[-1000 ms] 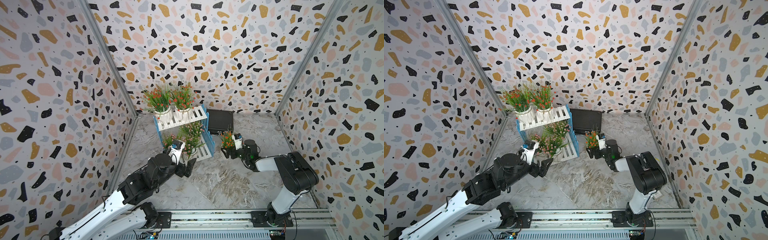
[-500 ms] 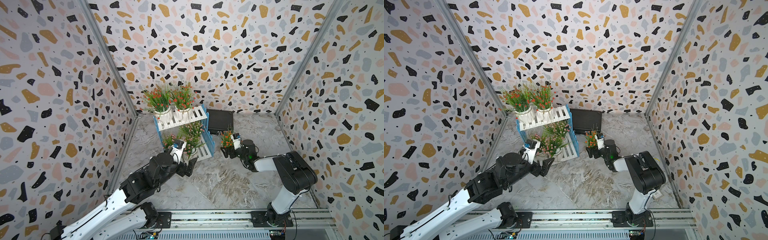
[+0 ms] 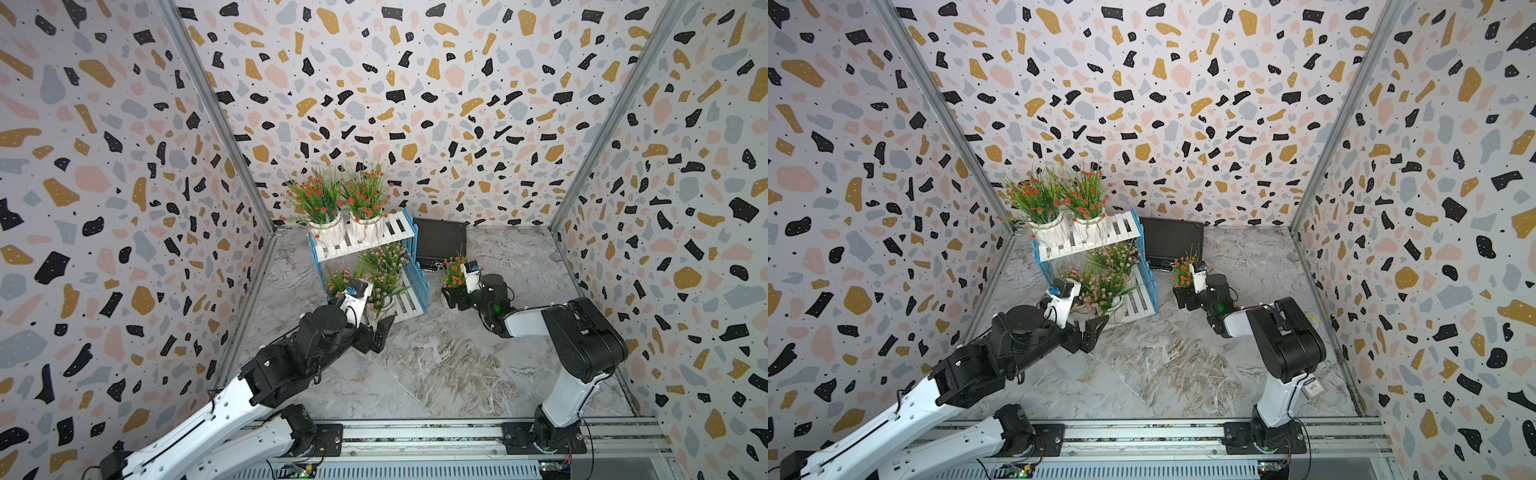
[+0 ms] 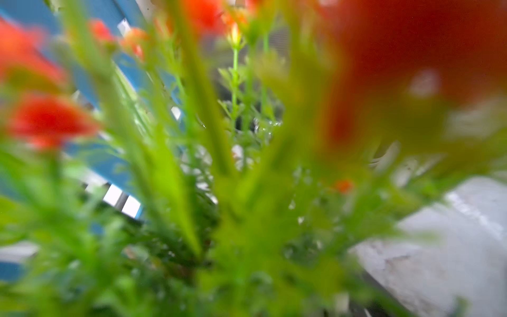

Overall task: Place the baby's breath potted plants on the rack by color
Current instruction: Pick up the baby's breath potted plant from the center of the board.

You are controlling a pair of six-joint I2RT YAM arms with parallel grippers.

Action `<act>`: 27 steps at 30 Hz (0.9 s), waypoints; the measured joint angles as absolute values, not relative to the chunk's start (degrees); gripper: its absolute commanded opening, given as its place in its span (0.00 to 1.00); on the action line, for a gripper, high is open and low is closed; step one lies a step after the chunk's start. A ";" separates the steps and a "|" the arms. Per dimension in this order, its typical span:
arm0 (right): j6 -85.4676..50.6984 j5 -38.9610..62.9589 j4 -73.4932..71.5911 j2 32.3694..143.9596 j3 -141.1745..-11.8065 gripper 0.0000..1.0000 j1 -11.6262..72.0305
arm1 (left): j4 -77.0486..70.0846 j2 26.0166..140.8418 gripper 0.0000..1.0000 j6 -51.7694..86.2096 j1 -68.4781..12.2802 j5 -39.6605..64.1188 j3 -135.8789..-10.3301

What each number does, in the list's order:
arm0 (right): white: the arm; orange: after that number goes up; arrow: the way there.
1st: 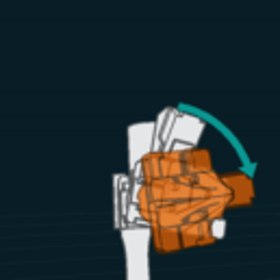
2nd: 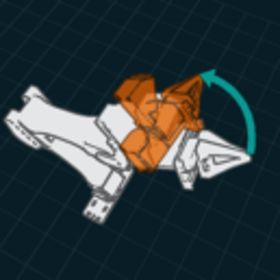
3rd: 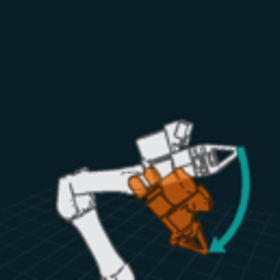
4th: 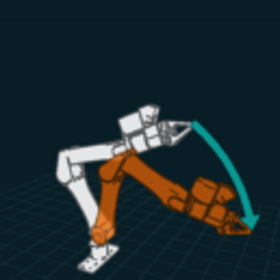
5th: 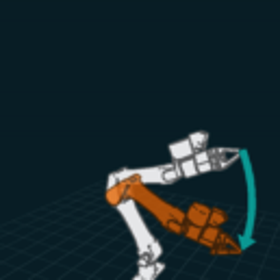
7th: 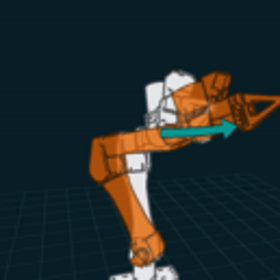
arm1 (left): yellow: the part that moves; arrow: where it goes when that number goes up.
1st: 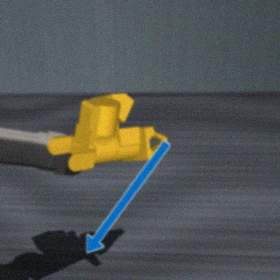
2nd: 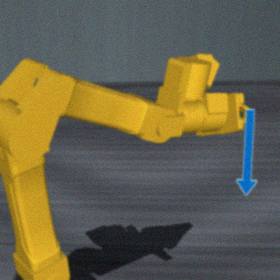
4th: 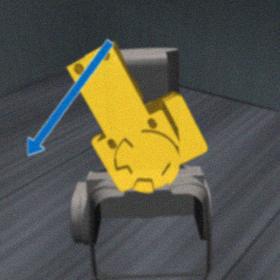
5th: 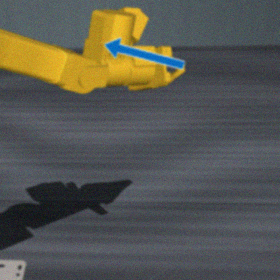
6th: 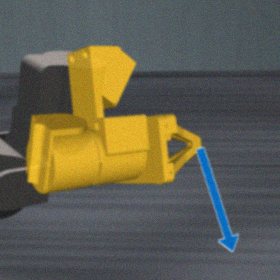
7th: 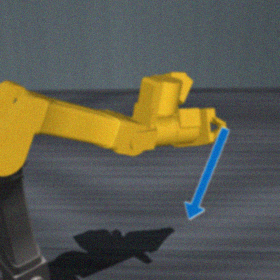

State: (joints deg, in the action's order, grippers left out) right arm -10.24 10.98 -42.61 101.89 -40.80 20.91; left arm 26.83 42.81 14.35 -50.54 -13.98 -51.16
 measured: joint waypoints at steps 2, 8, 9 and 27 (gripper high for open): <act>-10.28 10.68 -42.87 101.89 -41.60 0.81 20.91 | 26.83 42.74 0.99 14.35 -50.54 -13.96 -51.16; -10.00 8.99 -41.89 99.37 -39.94 0.75 21.28 | 26.89 42.28 0.99 14.35 -50.54 -14.00 -51.16; -9.89 8.60 -40.77 97.93 -39.00 0.75 21.39 | 26.94 42.24 0.99 14.35 -50.54 -14.00 -51.16; -6.50 5.30 -0.49 75.64 -59.68 0.75 23.35 | 29.26 42.15 0.99 14.50 -50.54 -14.24 -51.66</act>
State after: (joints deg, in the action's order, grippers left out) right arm -6.50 5.30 -0.49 75.64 -59.68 23.35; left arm 29.26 42.15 14.50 -50.54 -14.24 -51.66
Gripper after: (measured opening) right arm 0.833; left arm 0.992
